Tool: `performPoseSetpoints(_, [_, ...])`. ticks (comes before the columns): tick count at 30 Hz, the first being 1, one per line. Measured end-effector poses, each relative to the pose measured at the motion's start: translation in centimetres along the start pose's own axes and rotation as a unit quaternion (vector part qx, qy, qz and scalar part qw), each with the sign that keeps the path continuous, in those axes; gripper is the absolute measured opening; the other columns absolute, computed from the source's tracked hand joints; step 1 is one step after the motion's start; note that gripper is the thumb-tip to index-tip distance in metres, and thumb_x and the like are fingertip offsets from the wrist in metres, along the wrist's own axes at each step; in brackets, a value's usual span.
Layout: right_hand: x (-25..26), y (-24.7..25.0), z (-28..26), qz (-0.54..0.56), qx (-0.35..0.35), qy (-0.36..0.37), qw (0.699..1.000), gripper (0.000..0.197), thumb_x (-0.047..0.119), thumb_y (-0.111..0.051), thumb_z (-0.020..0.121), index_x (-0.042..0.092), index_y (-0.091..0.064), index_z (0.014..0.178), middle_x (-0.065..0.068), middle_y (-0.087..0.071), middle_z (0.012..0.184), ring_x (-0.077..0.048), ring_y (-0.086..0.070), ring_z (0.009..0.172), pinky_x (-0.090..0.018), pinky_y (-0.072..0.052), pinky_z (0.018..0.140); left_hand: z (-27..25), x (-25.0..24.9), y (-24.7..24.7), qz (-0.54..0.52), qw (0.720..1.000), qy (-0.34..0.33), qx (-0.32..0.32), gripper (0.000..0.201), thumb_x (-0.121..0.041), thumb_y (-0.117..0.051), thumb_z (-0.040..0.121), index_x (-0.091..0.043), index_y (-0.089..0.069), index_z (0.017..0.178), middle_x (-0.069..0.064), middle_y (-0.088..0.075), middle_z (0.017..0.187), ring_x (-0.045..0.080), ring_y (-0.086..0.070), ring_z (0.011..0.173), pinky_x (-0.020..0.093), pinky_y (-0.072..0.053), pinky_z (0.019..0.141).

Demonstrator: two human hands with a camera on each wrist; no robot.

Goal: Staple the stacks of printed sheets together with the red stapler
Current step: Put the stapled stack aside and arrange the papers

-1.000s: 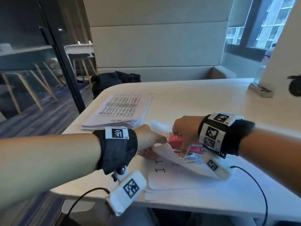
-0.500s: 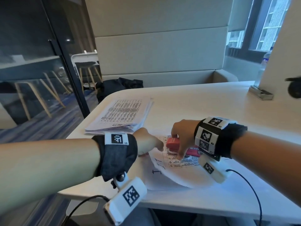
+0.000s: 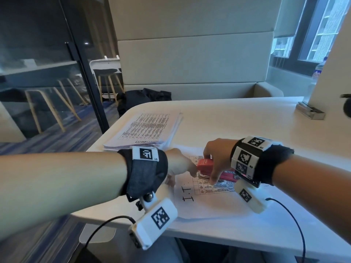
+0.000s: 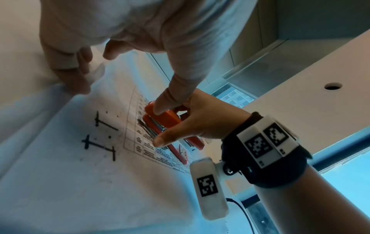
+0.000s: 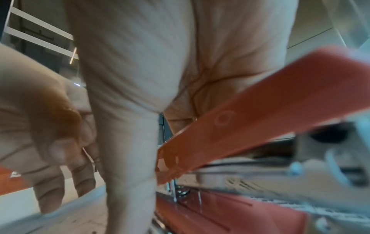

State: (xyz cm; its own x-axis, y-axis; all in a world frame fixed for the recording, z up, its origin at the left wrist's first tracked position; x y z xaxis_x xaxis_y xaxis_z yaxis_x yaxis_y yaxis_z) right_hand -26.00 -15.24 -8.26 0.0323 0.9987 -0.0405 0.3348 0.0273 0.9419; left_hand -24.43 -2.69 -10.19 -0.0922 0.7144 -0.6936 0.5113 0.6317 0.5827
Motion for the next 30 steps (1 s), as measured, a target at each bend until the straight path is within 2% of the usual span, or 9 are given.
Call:
performPoseSetpoints(2, [0.0,0.0,0.0,0.002,-0.003,-0.001,1.0,0.064,0.05,-0.086,0.057,0.02,-0.066,0.11,0.005,-0.07,0.095,-0.014,-0.065,0.085,-0.027,-0.051,0.072,-0.1,-0.4,0.1,0.0,1.0,-0.013,-0.007,0.028,-0.01,-0.072,0.074,-0.01,-0.045,0.081,0.007,-0.043,0.073,0.019,-0.042,0.061,0.026,-0.039,0.057])
performPoseSetpoints(7, [0.0,0.2,-0.1,0.001,-0.015,0.0,1.0,0.064,0.05,-0.087,0.056,0.02,-0.066,0.108,0.004,-0.069,0.096,-0.015,-0.065,0.087,-0.026,-0.051,0.072,-0.6,-0.3,0.6,-0.018,0.999,-0.024,-0.026,0.036,-0.013,-0.074,0.068,-0.007,-0.051,0.095,0.006,-0.043,0.067,0.019,-0.041,0.057,0.021,-0.032,0.054])
performPoseSetpoints(11, [0.0,0.1,-0.2,0.007,-0.013,-0.001,1.0,0.063,0.05,-0.087,0.056,0.02,-0.067,0.108,0.004,-0.07,0.095,-0.015,-0.065,0.087,-0.024,-0.049,0.069,-0.9,-0.3,-0.7,-0.008,0.999,-0.03,0.018,0.057,-0.019,-0.078,0.052,-0.003,-0.063,0.105,0.012,-0.065,0.097,0.028,-0.062,0.09,0.033,-0.049,0.085])
performPoseSetpoints(13, [0.0,0.2,-0.2,0.006,-0.015,0.0,1.0,0.062,0.05,-0.086,0.057,0.019,-0.067,0.107,0.004,-0.07,0.095,-0.015,-0.065,0.087,-0.025,-0.05,0.07,-1.0,-0.3,-1.0,0.024,0.999,-0.044,0.017,0.046,-0.015,-0.077,0.064,-0.004,-0.066,0.106,0.011,-0.067,0.103,0.026,-0.063,0.097,0.036,-0.051,0.09])
performPoseSetpoints(15, [0.1,0.1,-0.2,0.004,-0.012,0.002,1.0,0.062,0.05,-0.086,0.058,0.019,-0.067,0.108,0.004,-0.07,0.095,-0.015,-0.065,0.087,-0.025,-0.051,0.073,-0.8,-0.2,-0.8,0.045,0.997,-0.056,0.005,0.038,-0.012,-0.072,0.074,-0.005,-0.064,0.11,0.009,-0.066,0.104,0.023,-0.061,0.096,0.034,-0.053,0.085])
performPoseSetpoints(18, [0.0,0.0,-0.1,0.004,-0.01,0.004,1.0,0.062,0.05,-0.086,0.057,0.019,-0.067,0.106,0.005,-0.07,0.093,-0.014,-0.065,0.085,-0.024,-0.05,0.07,-1.1,-0.6,-0.9,0.052,0.997,-0.047,0.018,0.032,-0.009,-0.069,0.077,-0.002,-0.064,0.108,0.005,-0.055,0.078,0.019,-0.05,0.067,0.022,-0.039,0.054])
performPoseSetpoints(22, [0.0,0.0,0.0,0.004,-0.011,0.005,1.0,0.062,0.051,-0.087,0.056,0.02,-0.067,0.105,0.005,-0.069,0.09,-0.014,-0.064,0.082,-0.022,-0.044,0.06,-1.4,-1.4,-0.6,0.068,0.997,-0.04,-0.005,0.02,-0.006,-0.068,0.078,-0.005,-0.05,0.069,0.003,-0.038,0.06,0.016,-0.035,0.049,0.019,-0.026,0.043])
performPoseSetpoints(26, [0.0,0.1,0.1,0.003,-0.009,0.012,1.0,0.062,0.051,-0.086,0.057,0.019,-0.067,0.107,0.004,-0.069,0.095,-0.015,-0.065,0.087,-0.024,-0.049,0.07,-0.6,-1.1,0.1,0.069,0.997,-0.033,-0.022,0.02,-0.011,-0.071,0.076,-0.008,-0.051,0.077,0.002,-0.039,0.064,0.014,-0.037,0.053,0.019,-0.027,0.045])
performPoseSetpoints(30, [0.0,0.1,0.0,0.007,-0.011,0.012,1.0,0.061,0.051,-0.086,0.057,0.018,-0.067,0.105,0.004,-0.07,0.094,-0.015,-0.066,0.086,-0.022,-0.046,0.064,-0.5,-1.3,0.1,0.029,0.998,-0.038,-0.035,0.021,-0.011,-0.071,0.075,-0.007,-0.051,0.082,0.003,-0.041,0.071,0.016,-0.042,0.066,0.022,-0.033,0.055])
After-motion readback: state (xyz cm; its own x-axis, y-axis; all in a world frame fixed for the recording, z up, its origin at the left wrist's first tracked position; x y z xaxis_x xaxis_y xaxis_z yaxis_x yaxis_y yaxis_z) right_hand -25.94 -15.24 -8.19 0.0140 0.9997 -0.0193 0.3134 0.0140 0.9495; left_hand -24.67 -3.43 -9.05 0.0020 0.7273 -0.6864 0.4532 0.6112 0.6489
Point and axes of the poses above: each hand's wrist, its own z-axis towards the middle knuckle, its own y-axis out of the back of the hand, x = y × z, the point moved 8 cm from there along z, towards the middle knuckle
